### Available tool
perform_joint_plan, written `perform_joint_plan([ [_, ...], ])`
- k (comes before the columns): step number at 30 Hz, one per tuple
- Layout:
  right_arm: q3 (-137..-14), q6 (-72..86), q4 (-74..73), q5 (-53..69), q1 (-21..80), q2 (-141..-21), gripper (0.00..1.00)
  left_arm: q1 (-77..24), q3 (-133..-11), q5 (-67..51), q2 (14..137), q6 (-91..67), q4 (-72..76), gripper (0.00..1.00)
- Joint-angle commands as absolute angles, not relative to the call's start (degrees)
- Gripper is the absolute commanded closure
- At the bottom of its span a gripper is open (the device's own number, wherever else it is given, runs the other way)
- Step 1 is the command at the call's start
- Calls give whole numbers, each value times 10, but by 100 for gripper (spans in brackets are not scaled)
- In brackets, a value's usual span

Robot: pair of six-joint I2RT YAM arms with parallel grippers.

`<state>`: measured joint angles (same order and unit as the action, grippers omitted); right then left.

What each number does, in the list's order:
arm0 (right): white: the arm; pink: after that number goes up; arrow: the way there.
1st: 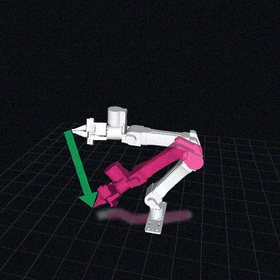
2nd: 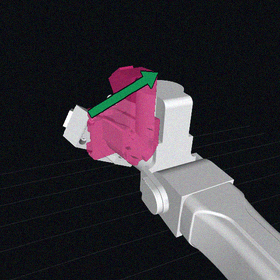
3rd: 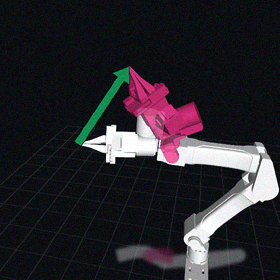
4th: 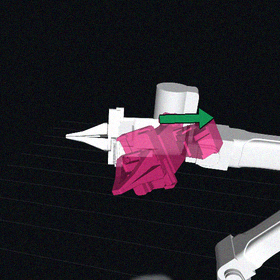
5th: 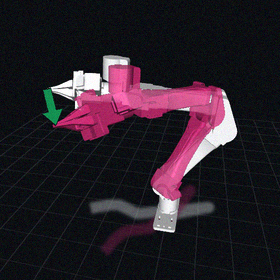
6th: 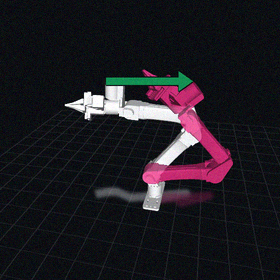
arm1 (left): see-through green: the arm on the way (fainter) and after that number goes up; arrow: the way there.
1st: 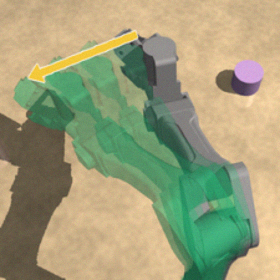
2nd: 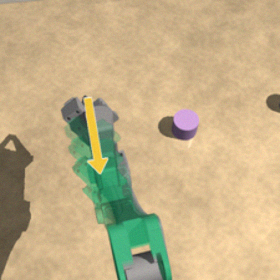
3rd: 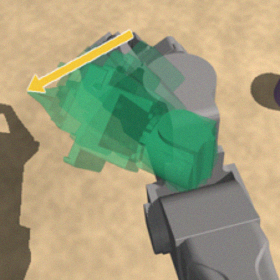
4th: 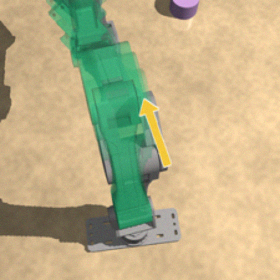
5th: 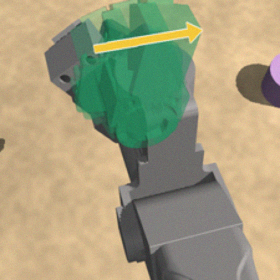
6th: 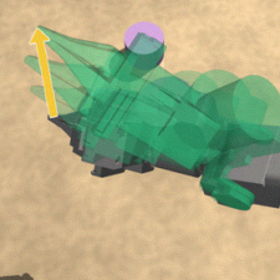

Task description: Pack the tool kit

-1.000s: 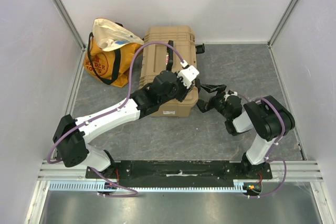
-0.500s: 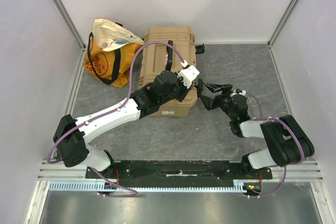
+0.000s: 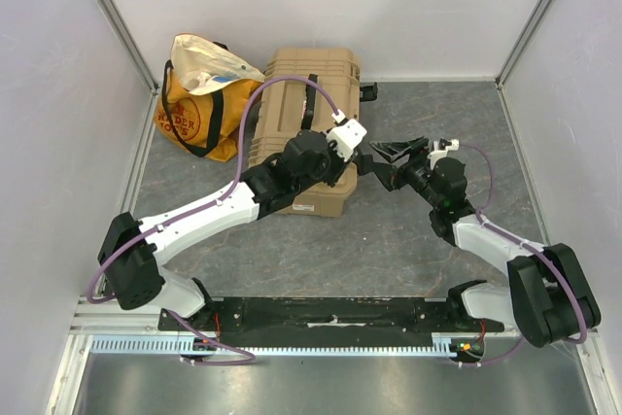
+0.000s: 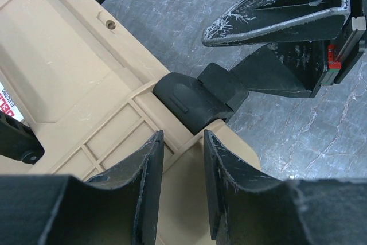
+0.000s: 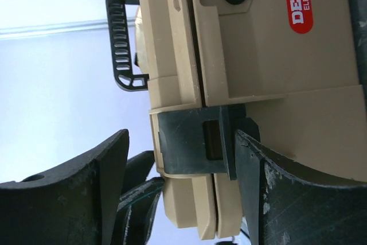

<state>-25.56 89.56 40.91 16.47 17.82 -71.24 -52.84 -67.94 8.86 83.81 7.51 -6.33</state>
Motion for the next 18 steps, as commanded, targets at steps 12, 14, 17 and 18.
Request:
perform_joint_plan([
  [12, -330, 703, 225, 221, 214, -680, 22, -531, -724, 125, 905, -34, -226, 50],
  [14, -334, 687, 210, 213, 217, -683, 22, -531, -742, 144, 919, -46, -244, 49],
  [17, -338, 661, 188, 202, 221, -693, 21, -530, -763, 168, 939, -60, -269, 48],
  [18, -338, 657, 189, 200, 221, -696, 22, -530, -767, 171, 943, -64, -273, 48],
])
